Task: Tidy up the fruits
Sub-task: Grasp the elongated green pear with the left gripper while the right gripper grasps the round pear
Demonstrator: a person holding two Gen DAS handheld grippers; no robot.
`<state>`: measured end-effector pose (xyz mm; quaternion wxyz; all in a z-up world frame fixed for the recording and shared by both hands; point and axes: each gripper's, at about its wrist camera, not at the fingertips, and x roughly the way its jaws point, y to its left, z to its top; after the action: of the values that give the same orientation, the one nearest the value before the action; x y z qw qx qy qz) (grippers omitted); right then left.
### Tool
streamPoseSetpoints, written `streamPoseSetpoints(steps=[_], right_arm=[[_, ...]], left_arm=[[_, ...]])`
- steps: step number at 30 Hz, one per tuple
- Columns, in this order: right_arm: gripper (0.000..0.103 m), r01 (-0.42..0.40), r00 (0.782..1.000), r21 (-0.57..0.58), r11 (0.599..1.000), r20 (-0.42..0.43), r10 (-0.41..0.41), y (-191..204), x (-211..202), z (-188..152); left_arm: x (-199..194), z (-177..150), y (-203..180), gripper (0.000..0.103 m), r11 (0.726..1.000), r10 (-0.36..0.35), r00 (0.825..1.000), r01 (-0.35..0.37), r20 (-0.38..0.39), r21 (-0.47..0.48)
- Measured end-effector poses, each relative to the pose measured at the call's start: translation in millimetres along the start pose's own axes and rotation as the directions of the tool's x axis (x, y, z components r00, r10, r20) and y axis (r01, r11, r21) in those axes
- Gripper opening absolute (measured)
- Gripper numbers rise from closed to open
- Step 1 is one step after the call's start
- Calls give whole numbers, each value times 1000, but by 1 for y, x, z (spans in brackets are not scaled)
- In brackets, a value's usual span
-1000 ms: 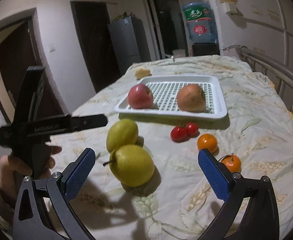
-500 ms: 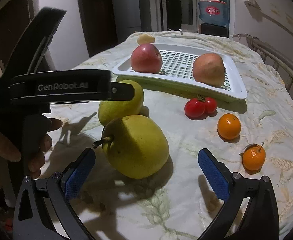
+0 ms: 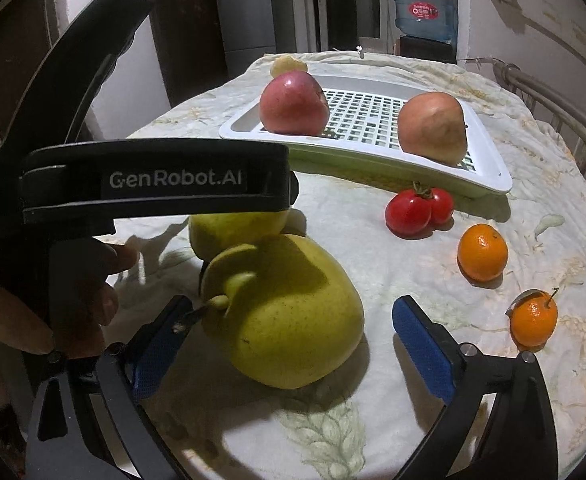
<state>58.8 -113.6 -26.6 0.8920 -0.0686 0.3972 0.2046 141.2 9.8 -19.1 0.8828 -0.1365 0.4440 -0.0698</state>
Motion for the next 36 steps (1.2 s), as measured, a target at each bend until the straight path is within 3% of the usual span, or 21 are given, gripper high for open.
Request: streamPoseSetpoints(steps=[2, 4, 6, 16, 18, 21, 27, 36], right_arm=[[94, 5, 1000, 3, 1000, -5, -5, 0, 2, -1], [83, 5, 1000, 7, 1000, -16, -5, -1, 5, -1], [80, -5, 1000, 15, 1000, -28, 5, -2, 7, 0], [79, -2, 1000, 14, 1000, -26, 2, -2, 8, 1], [78, -3, 1000, 16, 1000, -28, 3, -1, 7, -2], [68, -24, 998, 21, 999, -50, 25, 0, 11, -3], [68, -28, 998, 22, 999, -55, 29, 1, 11, -4], [68, -63, 997, 69, 996, -46, 66, -6, 9, -4]], left_arm=[[2, 0, 0, 100, 1000, 4, 1000, -4, -4, 2], [5, 0, 0, 98, 1000, 8, 1000, -8, -10, 5], [7, -1, 0, 96, 1000, 10, 1000, -10, -13, 4], [10, -2, 0, 90, 1000, 9, 1000, -9, -10, 14], [11, -2, -1, 86, 1000, -1, 1000, 1, -14, 17], [14, -3, 0, 84, 999, -28, 999, 29, -33, 13], [15, -4, -6, 71, 998, -58, 998, 59, -32, 25], [14, -5, -7, 71, 998, -56, 998, 57, -31, 36]])
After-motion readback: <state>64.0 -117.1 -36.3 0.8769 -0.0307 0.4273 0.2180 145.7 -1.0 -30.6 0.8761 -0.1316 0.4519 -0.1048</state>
